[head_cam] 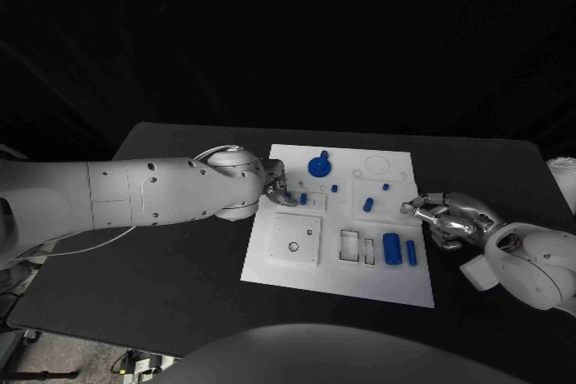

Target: Assemble the parts on the task board

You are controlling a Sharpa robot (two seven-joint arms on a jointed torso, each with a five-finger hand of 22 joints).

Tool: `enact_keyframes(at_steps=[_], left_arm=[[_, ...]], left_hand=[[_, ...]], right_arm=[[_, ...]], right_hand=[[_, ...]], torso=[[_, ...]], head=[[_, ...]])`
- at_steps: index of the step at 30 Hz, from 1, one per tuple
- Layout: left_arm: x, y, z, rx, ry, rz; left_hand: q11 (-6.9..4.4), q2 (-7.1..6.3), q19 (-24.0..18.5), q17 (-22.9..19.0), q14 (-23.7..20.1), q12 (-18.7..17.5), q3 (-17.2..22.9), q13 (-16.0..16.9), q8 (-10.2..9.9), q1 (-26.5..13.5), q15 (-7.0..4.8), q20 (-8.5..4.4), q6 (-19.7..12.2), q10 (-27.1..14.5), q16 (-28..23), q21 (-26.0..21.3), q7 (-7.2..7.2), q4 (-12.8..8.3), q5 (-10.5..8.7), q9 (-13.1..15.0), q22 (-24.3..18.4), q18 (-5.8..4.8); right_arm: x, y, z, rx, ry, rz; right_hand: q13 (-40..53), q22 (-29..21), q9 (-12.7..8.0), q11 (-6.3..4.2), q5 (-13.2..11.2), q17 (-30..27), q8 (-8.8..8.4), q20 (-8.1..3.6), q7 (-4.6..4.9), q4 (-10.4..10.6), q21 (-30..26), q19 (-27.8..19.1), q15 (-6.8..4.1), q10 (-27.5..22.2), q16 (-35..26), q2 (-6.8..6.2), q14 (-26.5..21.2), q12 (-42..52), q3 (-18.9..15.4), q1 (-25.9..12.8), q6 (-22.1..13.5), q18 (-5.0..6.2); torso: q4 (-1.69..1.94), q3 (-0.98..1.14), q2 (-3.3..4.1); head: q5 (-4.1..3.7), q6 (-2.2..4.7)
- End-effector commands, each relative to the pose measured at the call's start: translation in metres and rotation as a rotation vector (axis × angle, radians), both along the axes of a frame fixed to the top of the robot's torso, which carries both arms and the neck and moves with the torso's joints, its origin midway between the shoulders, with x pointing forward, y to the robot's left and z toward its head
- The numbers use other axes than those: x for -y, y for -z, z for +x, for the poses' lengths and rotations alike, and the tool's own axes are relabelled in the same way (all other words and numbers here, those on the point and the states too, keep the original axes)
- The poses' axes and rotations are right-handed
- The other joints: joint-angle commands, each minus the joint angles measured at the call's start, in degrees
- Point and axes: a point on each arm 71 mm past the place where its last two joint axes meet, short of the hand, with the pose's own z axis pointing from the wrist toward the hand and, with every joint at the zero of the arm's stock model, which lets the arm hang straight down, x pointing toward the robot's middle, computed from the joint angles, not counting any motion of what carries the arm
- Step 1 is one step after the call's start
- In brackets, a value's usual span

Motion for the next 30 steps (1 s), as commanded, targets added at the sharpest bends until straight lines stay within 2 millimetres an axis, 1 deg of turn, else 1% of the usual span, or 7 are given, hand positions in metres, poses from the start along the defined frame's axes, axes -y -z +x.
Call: enact_keyframes(at_steps=[1,4,11,15,19,25,30], left_arm=[[0.0008,0.0003,-0.0005,-0.004,-0.002,-0.003],[0.0003,0.0,-0.0002,0.001,-0.005,-0.006],[0.0,-0.0005,0.0002,0.008,-0.012,-0.019],[0.0002,-0.0009,0.0004,0.013,-0.014,-0.026],[-0.0001,-0.0011,0.0005,0.017,-0.016,-0.03],[-0.0011,-0.0012,0.0008,0.019,-0.02,-0.031],[-0.0014,-0.0013,0.0009,0.02,-0.022,-0.033]], left_hand=[[0.42,0.77,1.6,15.1,6.1,0.1,-0.6,15.1,-0.3,-1.1,0.43,0.43,-0.3,6.0,0.1,-0.3,0.04,0.0,1.55,-0.1,11.7,0.63],[0.48,1.25,1.6,15.1,6.1,0.1,-1.3,15.1,-0.4,-3.2,0.45,0.48,-0.3,6.0,0.1,-0.4,0.14,0.0,3.43,-0.2,11.7,0.62],[0.48,2.03,1.6,15.1,6.1,0.1,-3.1,15.1,-0.3,-7.1,0.44,0.47,-0.2,6.0,0.1,-0.4,0.12,0.0,10.16,-0.1,11.7,0.64],[0.45,2.65,1.6,15.1,6.1,0.1,-3.8,15.1,-0.2,-8.4,0.42,0.47,-0.1,6.0,0.1,-0.4,0.06,0.0,12.26,0.0,11.7,0.63],[0.3,3.22,1.6,15.1,6.1,0.1,-3.7,15.1,0.0,-8.8,0.32,0.38,0.0,6.0,0.1,-0.5,-0.11,-0.1,17.87,0.2,11.7,0.64],[0.05,2.9,1.6,15.1,6.1,0.1,-2.6,15.1,0.7,-8.2,0.12,0.2,0.0,6.0,0.1,-0.4,-0.4,-0.1,26.2,0.9,11.7,0.65],[-0.12,2.39,1.6,15.1,6.1,0.1,-1.6,15.1,1.4,-7.6,-0.01,0.08,-0.1,6.0,0.1,-0.4,-0.59,-0.1,30.54,1.6,11.8,0.63]], right_arm=[[-0.0019,0.0005,-0.0012,-0.005,-0.021,0.004],[-0.0018,0.0007,-0.0013,-0.006,-0.021,0.004],[-0.0017,0.0009,-0.0014,-0.007,-0.021,0.004],[-0.0017,0.0009,-0.0015,-0.007,-0.021,0.004],[-0.0016,0.001,-0.0015,-0.008,-0.022,0.004],[-0.0015,0.0011,-0.0015,-0.008,-0.021,0.004],[-0.0015,0.0013,-0.0014,-0.009,-0.021,0.003]], right_hand=[[6.1,11.0,-0.1,-2.65,0.3,13.7,-0.22,0.04,0.02,0.1,-0.2,-0.5,-0.29,9.3,-0.2,-0.19,5.1,-0.2,0.4,0.6,0.1,0.04],[6.1,11.0,-0.1,-2.65,0.3,13.7,-0.22,0.04,0.02,0.1,-0.2,-0.5,-0.29,9.3,-0.2,-0.19,5.1,-0.2,0.4,0.6,0.1,0.04],[6.1,11.0,-0.1,-2.65,0.3,13.7,-0.22,0.04,0.02,0.1,-0.2,-0.5,-0.29,9.3,-0.2,-0.19,5.1,-0.2,0.4,0.6,0.1,0.04],[6.1,11.0,-0.1,-2.65,0.3,13.7,-0.22,0.04,0.02,0.1,-0.2,-0.5,-0.29,9.3,-0.2,-0.19,5.1,-0.2,0.4,0.6,0.1,0.04],[6.1,11.0,-0.1,-2.65,0.3,13.7,-0.22,0.04,0.02,0.1,-0.2,-0.5,-0.29,9.3,-0.2,-0.19,5.1,-0.2,0.4,0.6,0.1,0.04],[6.1,11.0,-0.1,-2.65,0.3,13.7,-0.22,0.04,0.02,0.1,-0.2,-0.5,-0.29,9.3,-0.2,-0.19,5.1,-0.2,0.4,0.6,0.1,0.04],[6.1,11.0,-0.1,-2.65,0.3,13.7,-0.22,0.04,0.02,0.1,-0.2,-0.5,-0.29,9.3,-0.2,-0.19,5.1,-0.2,0.4,0.6,0.1,0.04]], torso=[[0.01,0.02,-0.01],[-0.01,0.01,-0.01],[-0.01,0.0,0.01],[-0.02,0.0,0.02],[-0.02,0.0,0.0],[0.0,0.01,0.0],[0.0,-0.01,-0.01]], head=[[-0.02,0.01],[-0.04,0.01],[-0.04,0.01],[-0.06,0.01],[-0.06,0.01],[-0.06,0.01],[-0.04,0.01]])
